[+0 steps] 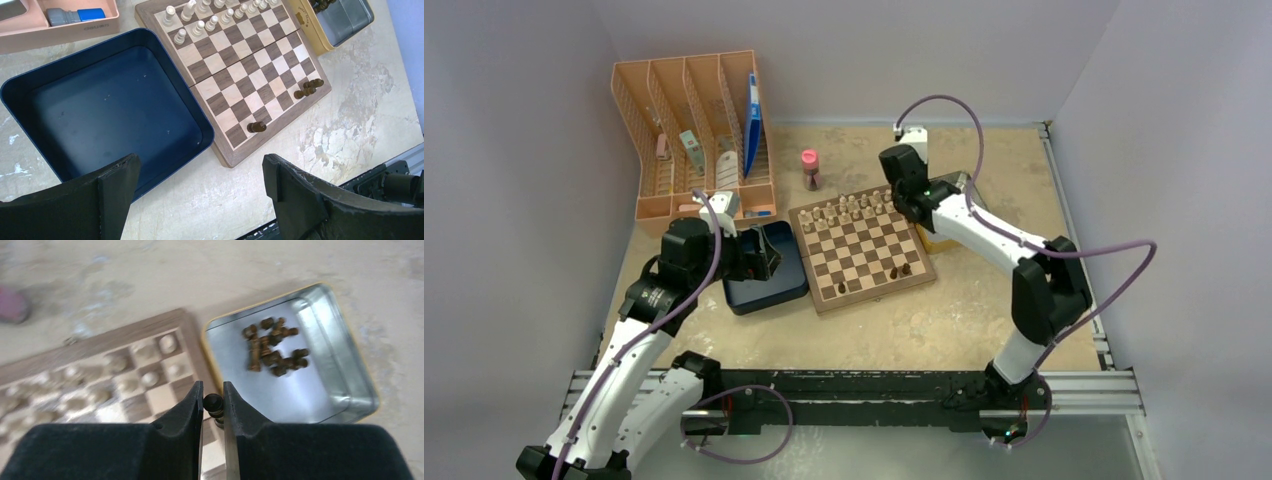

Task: Set up the chess pieces on the board
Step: Place the chess piece on the chessboard.

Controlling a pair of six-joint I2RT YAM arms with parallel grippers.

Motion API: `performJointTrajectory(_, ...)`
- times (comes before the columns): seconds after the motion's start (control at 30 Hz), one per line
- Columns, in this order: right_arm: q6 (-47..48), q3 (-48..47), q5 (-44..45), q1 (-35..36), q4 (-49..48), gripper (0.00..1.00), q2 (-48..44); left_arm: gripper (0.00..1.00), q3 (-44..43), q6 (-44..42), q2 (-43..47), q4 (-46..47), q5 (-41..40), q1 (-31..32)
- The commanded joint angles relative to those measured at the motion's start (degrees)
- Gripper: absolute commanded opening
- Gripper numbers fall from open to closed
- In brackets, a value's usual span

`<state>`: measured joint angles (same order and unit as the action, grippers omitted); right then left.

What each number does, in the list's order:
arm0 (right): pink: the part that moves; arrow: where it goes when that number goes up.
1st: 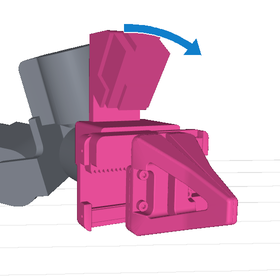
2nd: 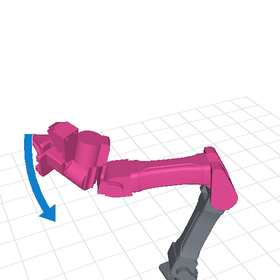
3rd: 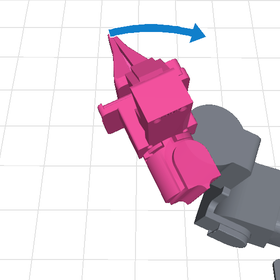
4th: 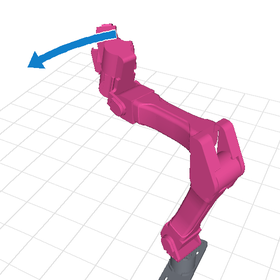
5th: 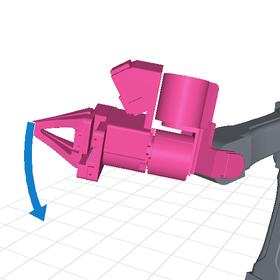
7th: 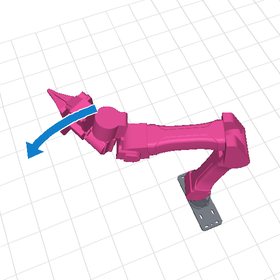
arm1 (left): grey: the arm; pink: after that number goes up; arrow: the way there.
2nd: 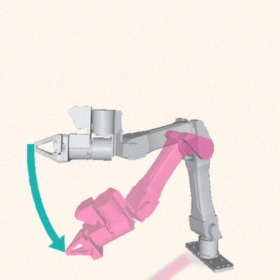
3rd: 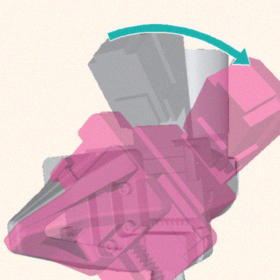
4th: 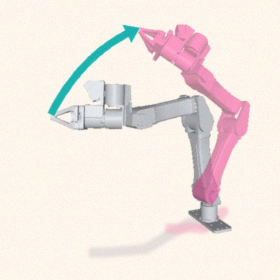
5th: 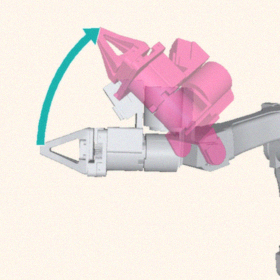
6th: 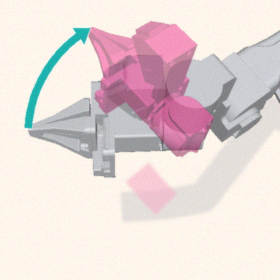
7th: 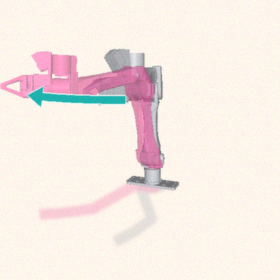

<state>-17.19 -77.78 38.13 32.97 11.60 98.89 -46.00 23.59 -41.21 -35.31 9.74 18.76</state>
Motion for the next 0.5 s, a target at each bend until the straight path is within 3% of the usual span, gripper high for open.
performJointTrajectory(0.0,-2.30,5.78,-5.60,3.55,-6.87,0.18,-5.87,0.93,-0.28,0.48,0.69,1.91,-0.58,-0.31)
performJointTrajectory(0.47,-3.86,34.26,-19.26,12.98,-35.47,0.19,-21.54,0.93,-0.42,0.44,0.62,1.73,-0.95,-0.31)
